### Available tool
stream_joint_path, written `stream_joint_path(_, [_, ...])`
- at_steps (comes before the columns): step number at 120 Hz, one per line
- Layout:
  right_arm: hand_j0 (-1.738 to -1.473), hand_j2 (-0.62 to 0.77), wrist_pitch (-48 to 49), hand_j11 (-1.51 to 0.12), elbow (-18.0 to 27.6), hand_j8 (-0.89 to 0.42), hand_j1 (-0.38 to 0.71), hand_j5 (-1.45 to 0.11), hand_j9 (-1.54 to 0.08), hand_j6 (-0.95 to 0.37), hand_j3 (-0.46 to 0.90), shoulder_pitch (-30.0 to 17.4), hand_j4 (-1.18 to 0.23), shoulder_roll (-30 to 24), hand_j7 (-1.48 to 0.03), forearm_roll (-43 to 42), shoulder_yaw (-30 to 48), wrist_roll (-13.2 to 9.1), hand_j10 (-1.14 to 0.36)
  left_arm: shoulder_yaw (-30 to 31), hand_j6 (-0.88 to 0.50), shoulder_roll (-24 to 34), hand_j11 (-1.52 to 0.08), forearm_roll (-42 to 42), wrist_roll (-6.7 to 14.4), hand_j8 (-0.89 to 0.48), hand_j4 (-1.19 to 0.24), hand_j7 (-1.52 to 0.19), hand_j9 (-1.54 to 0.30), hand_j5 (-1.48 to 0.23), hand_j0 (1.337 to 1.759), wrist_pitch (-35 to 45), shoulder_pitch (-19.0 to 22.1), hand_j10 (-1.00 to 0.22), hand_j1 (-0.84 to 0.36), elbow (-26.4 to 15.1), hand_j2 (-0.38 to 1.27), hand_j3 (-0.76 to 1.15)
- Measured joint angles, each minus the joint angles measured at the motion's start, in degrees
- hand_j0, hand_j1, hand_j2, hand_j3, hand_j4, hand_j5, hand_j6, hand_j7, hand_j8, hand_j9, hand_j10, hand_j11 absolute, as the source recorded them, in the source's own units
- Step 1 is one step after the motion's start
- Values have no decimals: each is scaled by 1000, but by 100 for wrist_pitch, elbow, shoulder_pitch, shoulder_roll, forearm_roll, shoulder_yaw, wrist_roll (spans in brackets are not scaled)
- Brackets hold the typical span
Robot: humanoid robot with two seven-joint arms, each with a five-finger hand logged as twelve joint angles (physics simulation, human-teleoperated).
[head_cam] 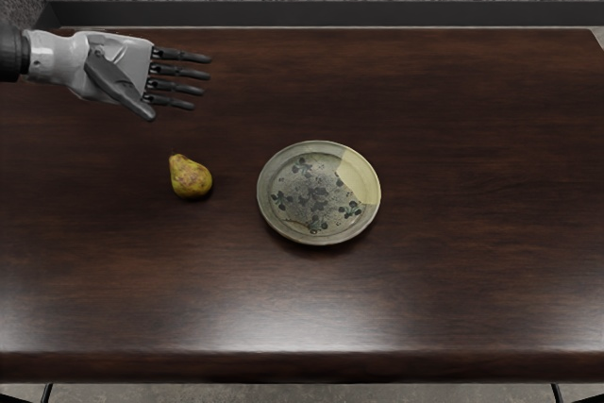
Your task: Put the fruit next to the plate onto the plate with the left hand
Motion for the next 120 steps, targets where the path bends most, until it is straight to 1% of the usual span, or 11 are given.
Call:
stream_joint_path(55, [-1658,-3,0,-20,-8,-15,-331,-20,-20,-15,0,-5,-15,0,-20,1,1,0,-15,-2,-1,-164,-3,21,0,-1,-1,-3,-3,-3,1658,0,33,-1,346,107,0,0])
stream_joint_path(61, [-1658,-3,0,-20,-8,-15,-331,-20,-20,-15,0,-6,-15,0,-20,1,0,0,-15,153,-1,-5,-3,19,0,-1,-2,-3,-3,-3,1658,0,-163,-2,346,211,-1,0])
stream_joint_path(65, [-1658,-3,0,-20,-8,-15,-331,-20,-20,-15,0,-6,-15,0,-20,1,1,0,-15,523,-1,197,-3,11,0,-1,-1,-3,-3,-3,1658,1,-715,-1,346,269,0,0])
stream_joint_path(70, [-1658,-3,0,-20,-8,-15,-331,-20,-20,-15,0,-6,-15,0,-20,0,1,0,-15,1321,-1,194,-3,2,0,-1,-1,-3,-3,-3,1658,1,-1448,-1,346,319,0,0])
stream_joint_path(80, [-1658,-3,0,-20,-8,-15,-331,-19,-20,-15,0,-6,-15,0,-20,1,1,0,-15,3321,-2,-392,-3,-24,-71,-2,-2,-3,-3,-3,1658,2,-2630,-2,346,373,1,0])
stream_joint_path(84, [-1658,-3,0,-20,-8,-15,-331,-19,-20,-15,0,-6,-15,0,-20,0,1,0,-15,4122,-1,-831,-3,-25,-259,-1,-1,-3,-3,-3,1658,2,-2992,-1,346,374,1,0])
stream_joint_path(92, [-1658,-3,0,-20,-8,-15,-331,-20,-20,-15,0,-6,-15,0,-20,0,1,0,-15,5721,-2,-2014,-3,-45,-795,-2,-2,-3,-3,-3,1658,3,-3718,-2,346,299,1,0])
stream_joint_path(99, [-1658,-3,0,-20,-8,-15,-331,-20,-20,-15,0,-6,-15,0,-20,0,0,0,-15,7011,-2,-2994,-3,-135,-1414,-2,-2,-3,-3,-3,1658,256,-4443,-2,346,-46,0,0])
stream_joint_path(105, [-1658,-3,0,-20,-8,-15,-331,-20,-20,-15,0,-6,-15,0,-20,0,0,0,-15,7814,-3,-3554,-3,-398,-1793,-3,-3,-3,-3,-3,1658,883,-5133,-3,346,-386,0,0])
stream_joint_path(112, [-1658,-3,0,-20,-8,-15,-331,-20,-20,-15,0,-6,-15,0,-20,0,0,0,-15,8403,-3,-3985,-3,-726,-2058,-3,-3,-3,-3,-3,1658,1495,-5276,-3,346,-654,0,0])
stream_joint_path(120, [-1658,-3,0,-20,-8,-15,-331,-20,-20,-15,0,-6,-15,0,-20,0,0,0,-15,8766,-4,-4425,-4,-938,-2226,-3,-3,-4,-4,-4,1658,1959,-5397,-3,346,-872,0,0])
